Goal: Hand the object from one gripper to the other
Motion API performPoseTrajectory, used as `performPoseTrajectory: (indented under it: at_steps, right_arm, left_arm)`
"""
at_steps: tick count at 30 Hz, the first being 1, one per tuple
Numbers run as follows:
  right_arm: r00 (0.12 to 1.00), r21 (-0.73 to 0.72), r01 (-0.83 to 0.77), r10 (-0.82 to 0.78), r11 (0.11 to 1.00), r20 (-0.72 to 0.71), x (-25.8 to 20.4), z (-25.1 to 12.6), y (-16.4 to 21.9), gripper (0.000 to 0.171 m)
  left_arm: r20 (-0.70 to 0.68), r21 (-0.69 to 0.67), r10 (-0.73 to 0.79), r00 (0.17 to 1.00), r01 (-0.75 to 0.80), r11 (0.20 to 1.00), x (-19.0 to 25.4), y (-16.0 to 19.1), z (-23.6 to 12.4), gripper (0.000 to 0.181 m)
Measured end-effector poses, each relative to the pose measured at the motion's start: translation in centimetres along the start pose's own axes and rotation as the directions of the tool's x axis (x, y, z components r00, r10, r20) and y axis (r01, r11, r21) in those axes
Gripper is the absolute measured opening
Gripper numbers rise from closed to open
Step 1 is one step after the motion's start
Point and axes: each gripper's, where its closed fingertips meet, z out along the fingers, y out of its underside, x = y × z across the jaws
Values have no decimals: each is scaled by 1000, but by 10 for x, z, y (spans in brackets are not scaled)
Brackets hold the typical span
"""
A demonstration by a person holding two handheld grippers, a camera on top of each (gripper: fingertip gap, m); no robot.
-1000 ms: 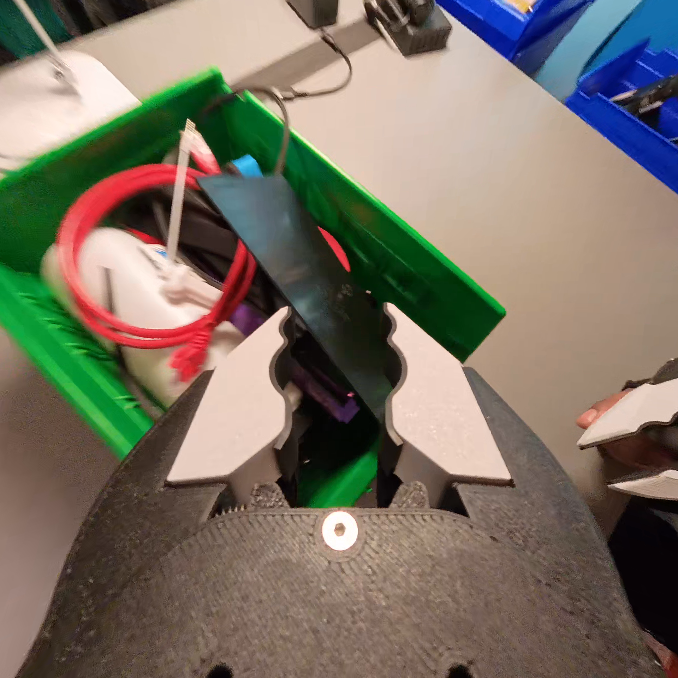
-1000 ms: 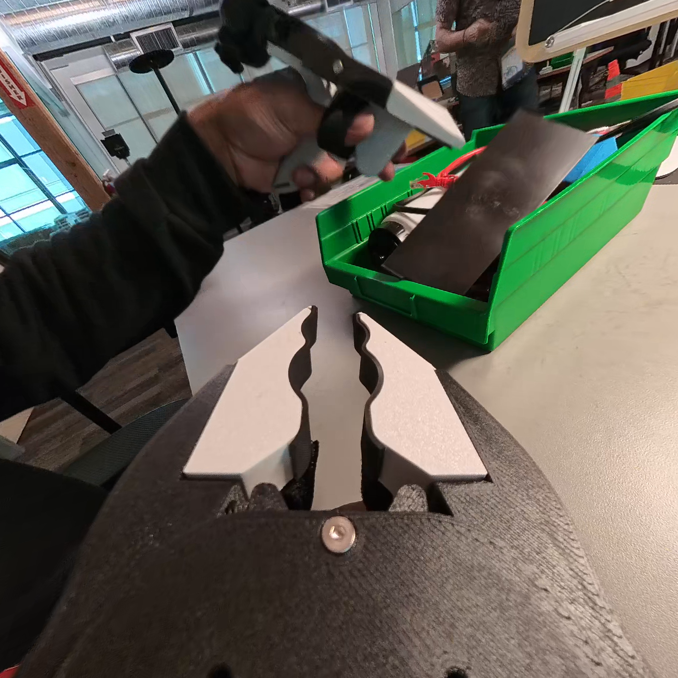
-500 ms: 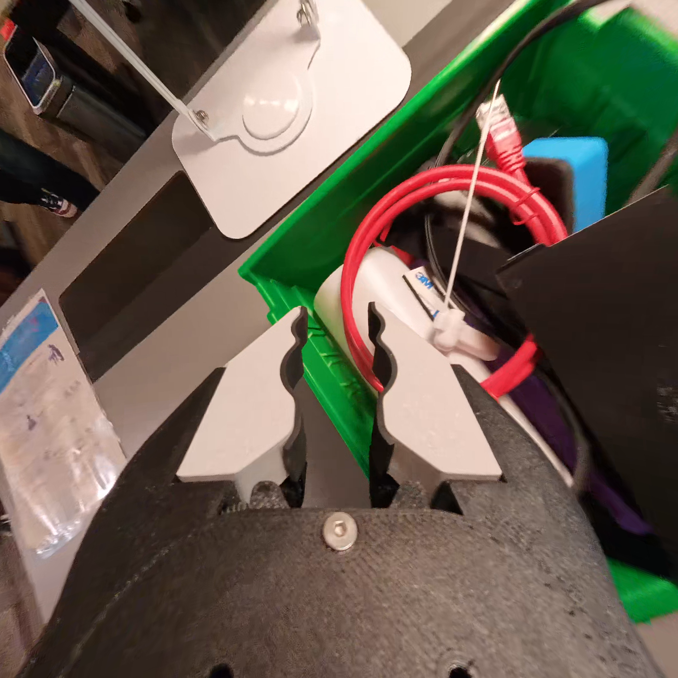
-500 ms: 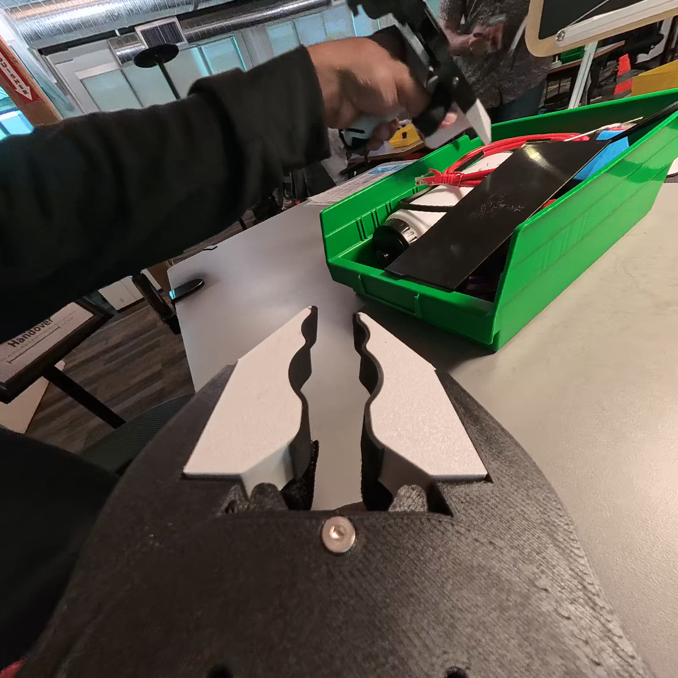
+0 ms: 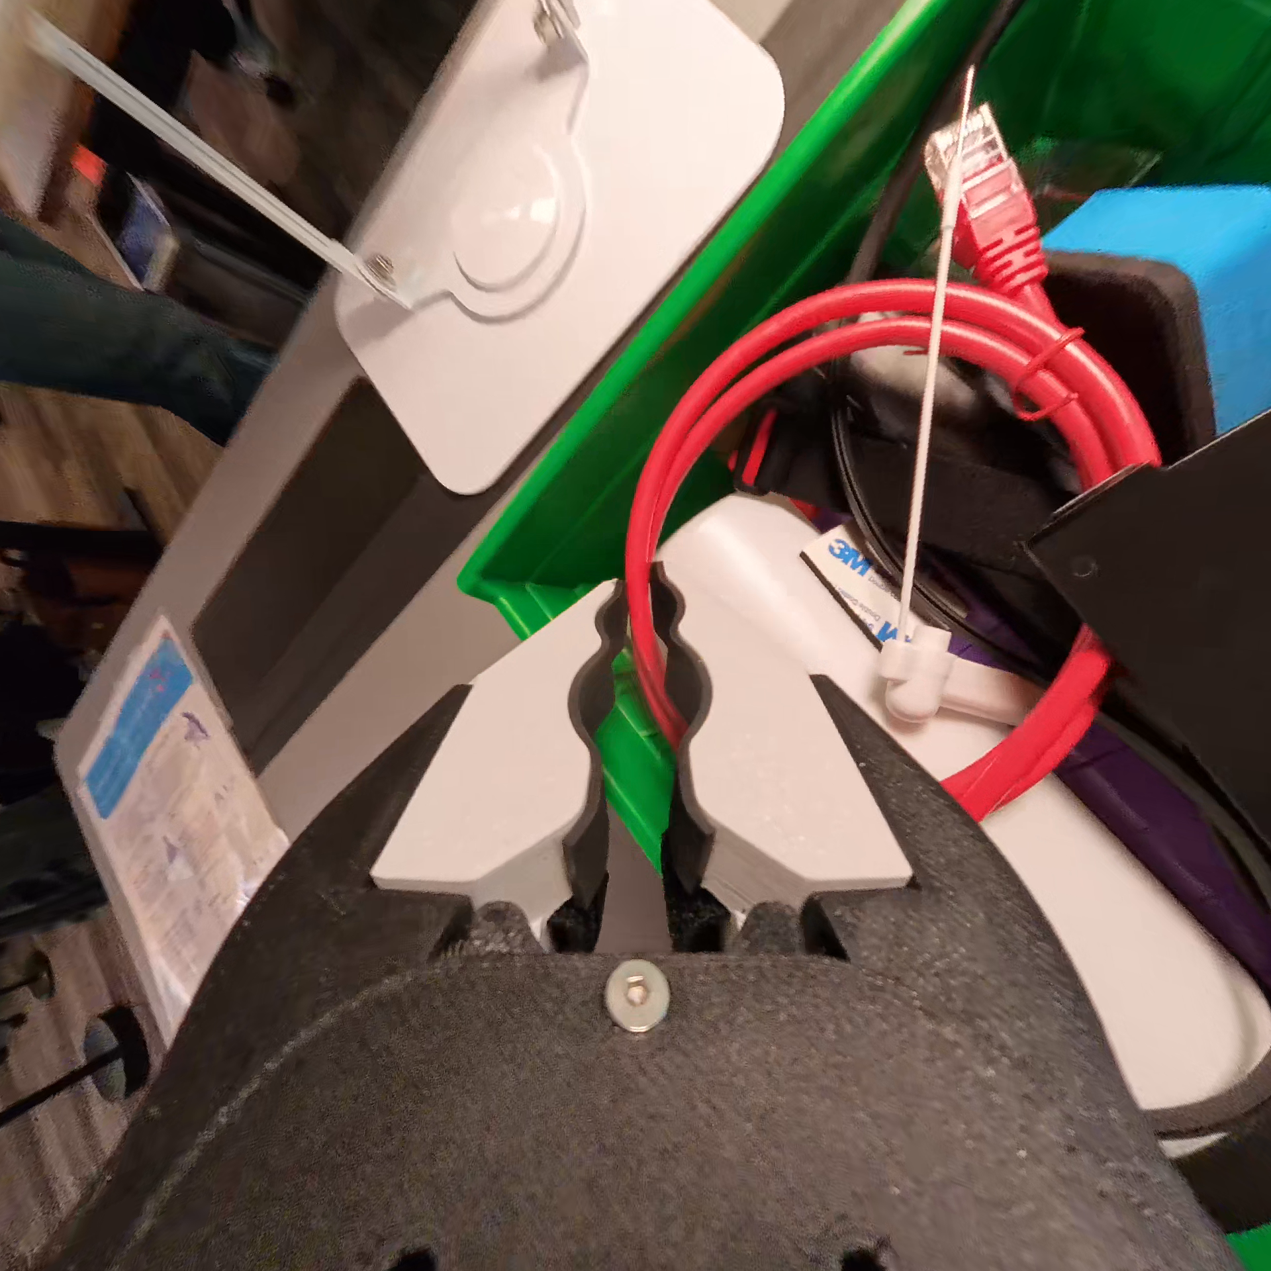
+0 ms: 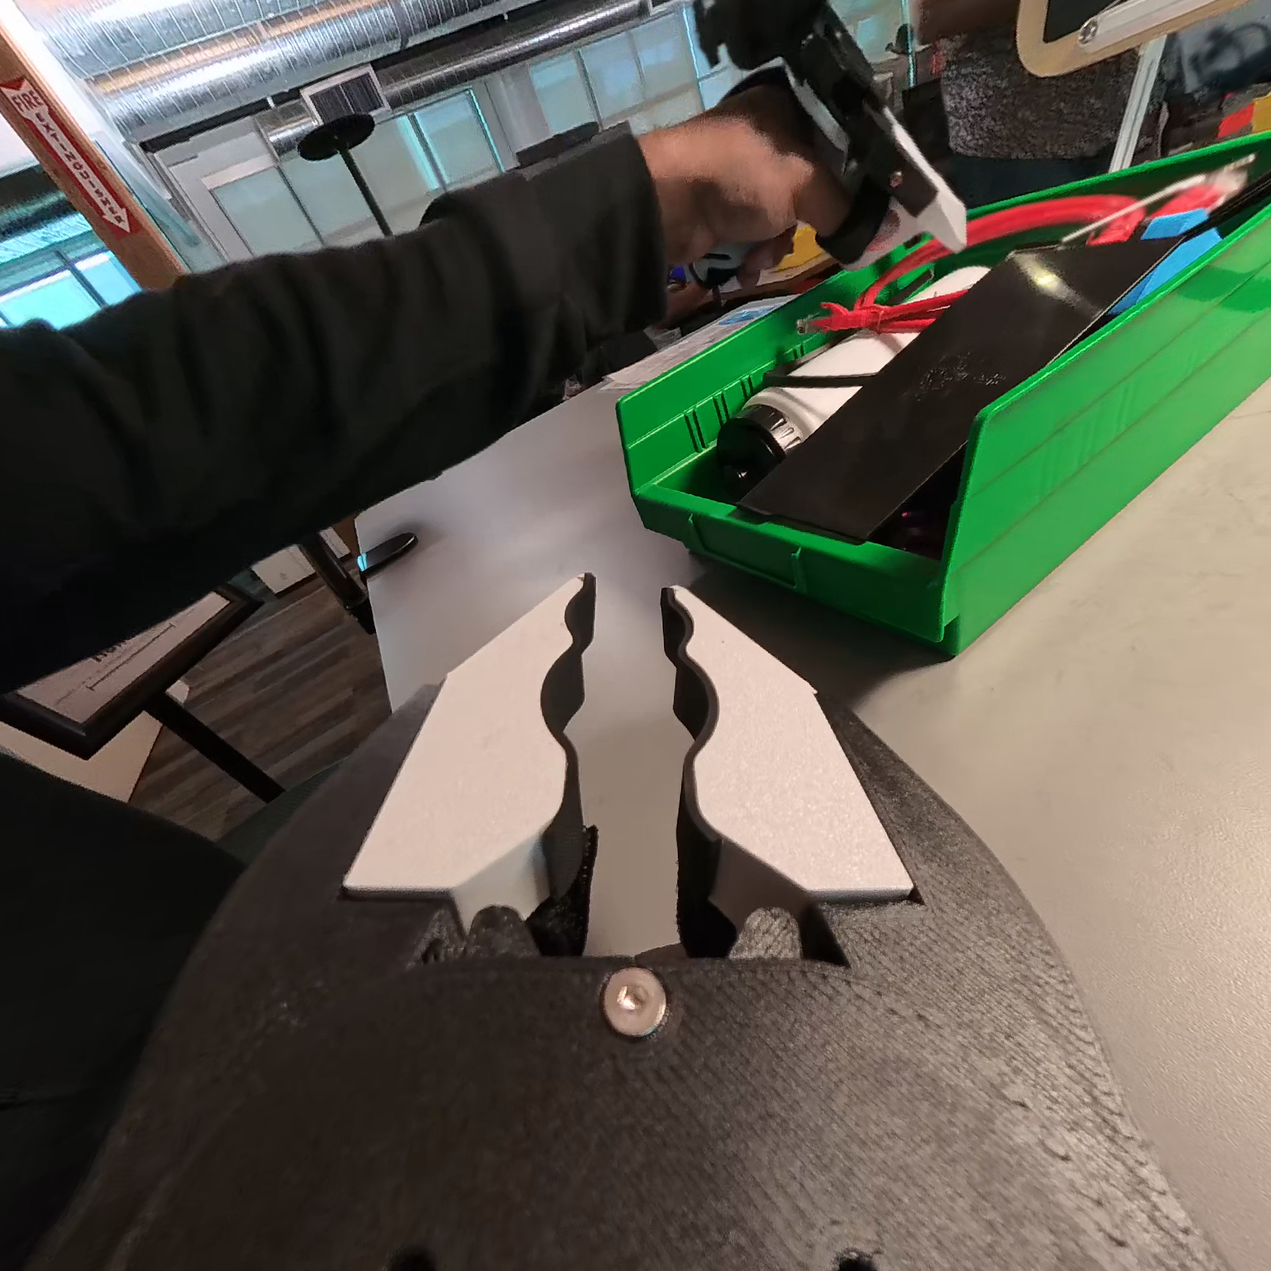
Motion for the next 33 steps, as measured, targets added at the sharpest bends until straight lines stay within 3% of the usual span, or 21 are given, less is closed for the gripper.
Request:
performPoseTrajectory:
  at_steps: [1,5,9,14,21,27,30,33]
  right_arm:
    - [1000,3,-2,2,1000,-1,0,0,0,20]
    - [1000,0,8,-8,1000,-8,0,0,0,20]
    - [1000,2,22,-22,1000,-22,0,0,0,20]
    - [999,18,38,-38,999,-39,1,-2,-2,20]
    - [997,32,62,-60,998,-53,0,-4,-4,20]
    - [996,26,65,-64,998,-55,-1,-3,-3,20]
    - [997,30,62,-61,998,-54,0,-4,-4,20]
    - [997,26,58,-56,998,-51,0,-3,-3,20]
  left_arm:
    - [34,40,3,999,-5,999,-4,-5,-6,7]
    - [195,209,-7,981,-35,977,-25,-28,-44,6]
    - [402,302,38,915,-172,938,-39,-44,-91,6]
    - [460,417,-5,888,-212,884,-36,-58,-139,7]
    - [288,538,-114,951,-63,840,-23,-65,-176,7]
    - [86,468,-93,992,42,883,3,-48,-159,7]
    - [-26,506,-187,982,175,845,5,-44,-154,7]
    - [-91,448,-200,976,219,867,16,-26,-128,6]
